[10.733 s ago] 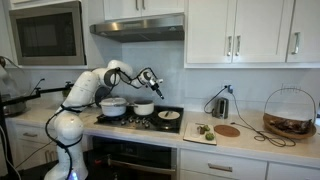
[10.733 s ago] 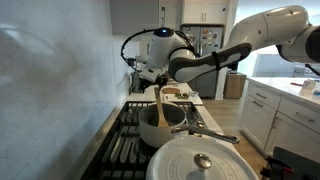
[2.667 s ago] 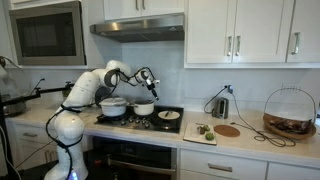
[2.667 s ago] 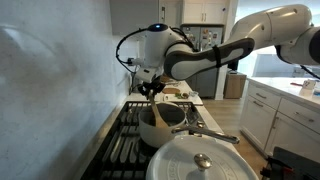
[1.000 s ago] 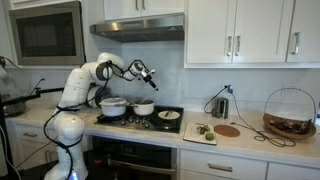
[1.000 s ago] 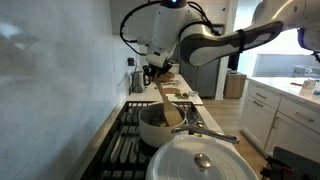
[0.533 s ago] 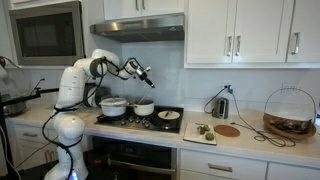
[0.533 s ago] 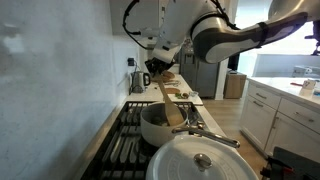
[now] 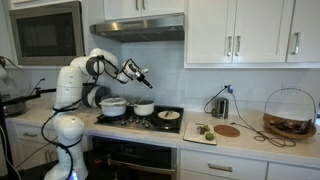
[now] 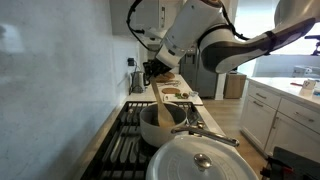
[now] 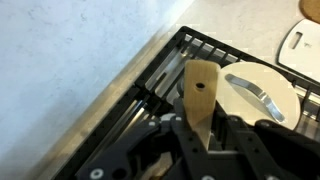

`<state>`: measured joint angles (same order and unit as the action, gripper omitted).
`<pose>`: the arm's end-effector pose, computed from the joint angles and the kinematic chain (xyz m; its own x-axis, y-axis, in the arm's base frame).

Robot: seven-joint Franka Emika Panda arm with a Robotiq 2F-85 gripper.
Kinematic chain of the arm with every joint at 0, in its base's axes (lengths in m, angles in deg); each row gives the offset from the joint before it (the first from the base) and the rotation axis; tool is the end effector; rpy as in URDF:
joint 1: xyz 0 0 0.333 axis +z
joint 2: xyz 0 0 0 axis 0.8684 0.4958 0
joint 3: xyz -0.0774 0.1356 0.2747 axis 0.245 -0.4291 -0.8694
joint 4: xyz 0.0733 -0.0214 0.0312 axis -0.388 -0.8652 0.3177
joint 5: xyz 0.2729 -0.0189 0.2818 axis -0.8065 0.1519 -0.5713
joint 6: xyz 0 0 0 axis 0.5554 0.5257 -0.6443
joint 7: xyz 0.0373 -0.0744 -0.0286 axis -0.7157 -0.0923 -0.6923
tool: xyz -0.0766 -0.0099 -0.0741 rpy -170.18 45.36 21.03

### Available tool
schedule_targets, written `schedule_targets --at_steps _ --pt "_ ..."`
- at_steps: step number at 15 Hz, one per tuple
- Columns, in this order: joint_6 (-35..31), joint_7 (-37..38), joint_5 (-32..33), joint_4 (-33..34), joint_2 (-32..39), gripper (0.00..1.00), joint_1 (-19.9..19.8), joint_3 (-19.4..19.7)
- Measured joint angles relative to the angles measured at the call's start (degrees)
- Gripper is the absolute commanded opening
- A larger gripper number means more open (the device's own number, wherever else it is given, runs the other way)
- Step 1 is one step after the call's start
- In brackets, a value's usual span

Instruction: Remove the wooden spatula from the chopping board, place the spatula in the open grey pot on the right side of the stove, stir the contents of the pot with the spatula, remove the spatula from the pot and put it on the chopping board

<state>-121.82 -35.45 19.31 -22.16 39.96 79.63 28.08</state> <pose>0.5684 0.3294 0.5359 -0.6576 0.1701 -0.7339 0.1971 0.9791 0.0504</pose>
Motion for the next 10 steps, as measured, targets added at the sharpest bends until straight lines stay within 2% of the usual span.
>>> schedule_targets --at_steps 5,10 --pt "-9.8 10.2 8.3 -3.2 0.0 0.07 -1.7 0.2" --pt "-17.4 21.7 21.4 -3.4 0.0 0.07 -2.4 2.3"
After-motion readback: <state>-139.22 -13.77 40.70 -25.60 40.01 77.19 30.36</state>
